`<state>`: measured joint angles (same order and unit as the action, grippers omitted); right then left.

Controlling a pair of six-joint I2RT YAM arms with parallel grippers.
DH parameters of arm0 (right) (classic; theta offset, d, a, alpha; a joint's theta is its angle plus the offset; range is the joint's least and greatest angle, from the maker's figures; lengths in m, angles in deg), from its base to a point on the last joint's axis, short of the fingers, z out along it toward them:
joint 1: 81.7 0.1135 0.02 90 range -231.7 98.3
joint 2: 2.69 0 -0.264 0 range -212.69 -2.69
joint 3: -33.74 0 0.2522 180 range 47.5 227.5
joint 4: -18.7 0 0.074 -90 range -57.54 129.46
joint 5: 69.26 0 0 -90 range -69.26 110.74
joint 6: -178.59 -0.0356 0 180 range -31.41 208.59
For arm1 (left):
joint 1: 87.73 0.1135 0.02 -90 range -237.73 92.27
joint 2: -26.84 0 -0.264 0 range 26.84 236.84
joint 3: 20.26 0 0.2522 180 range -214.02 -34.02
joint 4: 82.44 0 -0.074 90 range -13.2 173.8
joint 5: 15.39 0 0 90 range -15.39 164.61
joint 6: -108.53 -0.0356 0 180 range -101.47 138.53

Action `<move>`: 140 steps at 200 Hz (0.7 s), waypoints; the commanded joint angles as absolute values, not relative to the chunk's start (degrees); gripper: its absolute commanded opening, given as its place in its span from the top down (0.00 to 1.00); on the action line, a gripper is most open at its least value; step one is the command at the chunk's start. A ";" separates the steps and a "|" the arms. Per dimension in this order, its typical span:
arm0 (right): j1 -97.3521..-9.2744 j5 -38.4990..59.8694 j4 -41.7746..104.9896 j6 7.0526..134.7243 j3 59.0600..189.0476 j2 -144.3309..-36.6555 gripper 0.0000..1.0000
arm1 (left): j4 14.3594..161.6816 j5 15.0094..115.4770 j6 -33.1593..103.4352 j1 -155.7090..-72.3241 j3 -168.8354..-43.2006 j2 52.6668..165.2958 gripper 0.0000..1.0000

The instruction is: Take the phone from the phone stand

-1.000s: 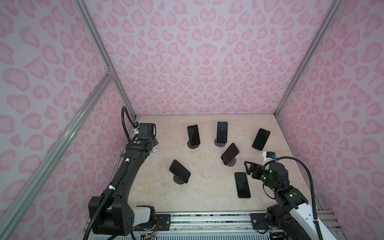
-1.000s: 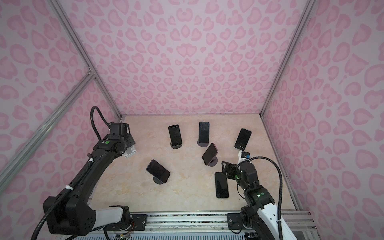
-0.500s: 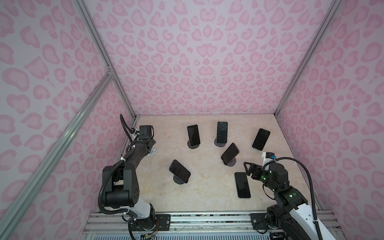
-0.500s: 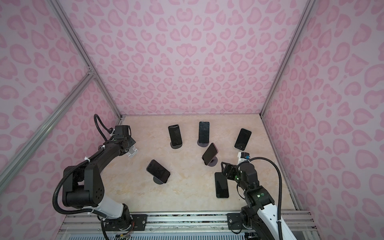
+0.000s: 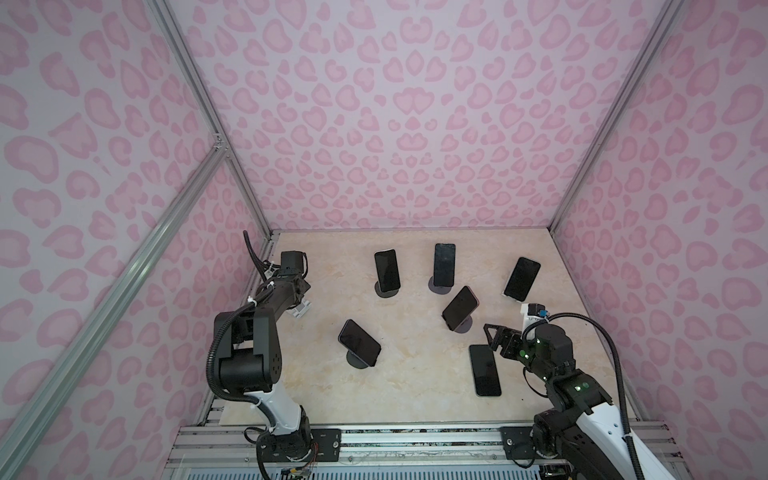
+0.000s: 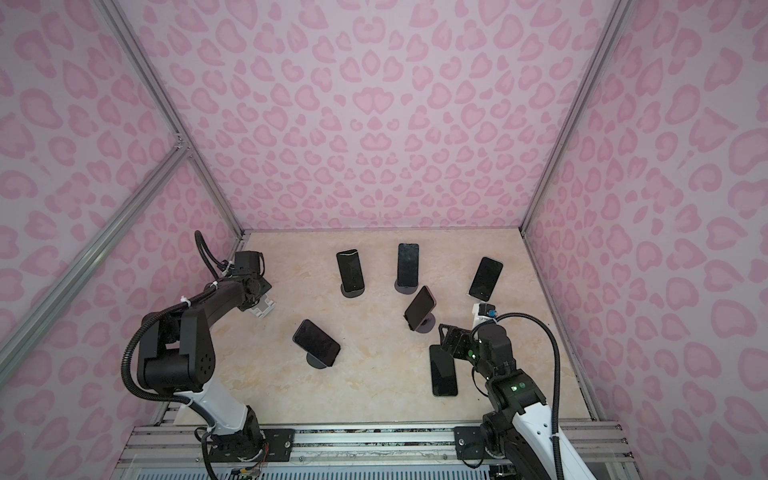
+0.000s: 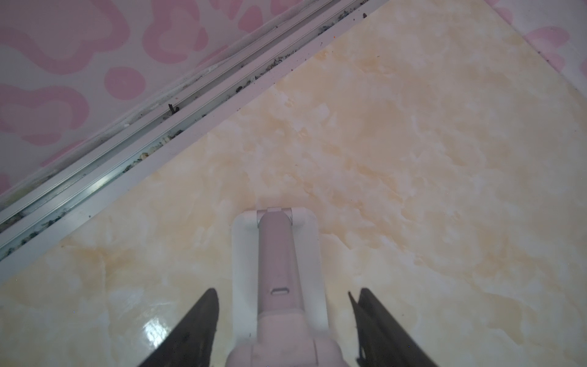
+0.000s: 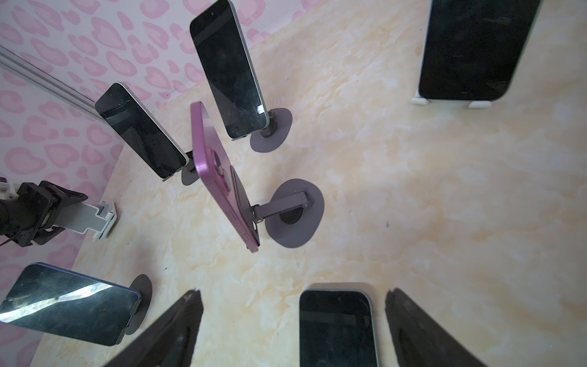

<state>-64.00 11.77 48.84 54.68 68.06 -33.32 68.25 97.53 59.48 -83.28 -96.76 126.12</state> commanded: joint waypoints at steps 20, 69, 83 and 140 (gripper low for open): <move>-64.06 13.35 52.93 54.97 70.40 -30.64 0.06 | 65.66 97.90 61.72 -82.98 -98.27 125.20 0.15; -64.05 14.19 57.83 55.63 74.20 -30.84 0.06 | 62.36 94.87 62.27 -82.98 -95.80 115.59 0.06; -64.04 14.36 59.13 55.59 75.12 -30.85 0.08 | 61.62 92.79 62.37 -83.02 -94.65 110.66 0.05; -64.06 15.03 63.71 54.63 77.70 -33.10 0.15 | 56.61 87.52 61.02 -87.46 -87.45 84.95 0.01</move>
<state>-64.07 13.91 60.66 55.07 76.73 -31.79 60.58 91.30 61.93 -86.73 -90.07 94.65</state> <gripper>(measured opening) 0.863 0.989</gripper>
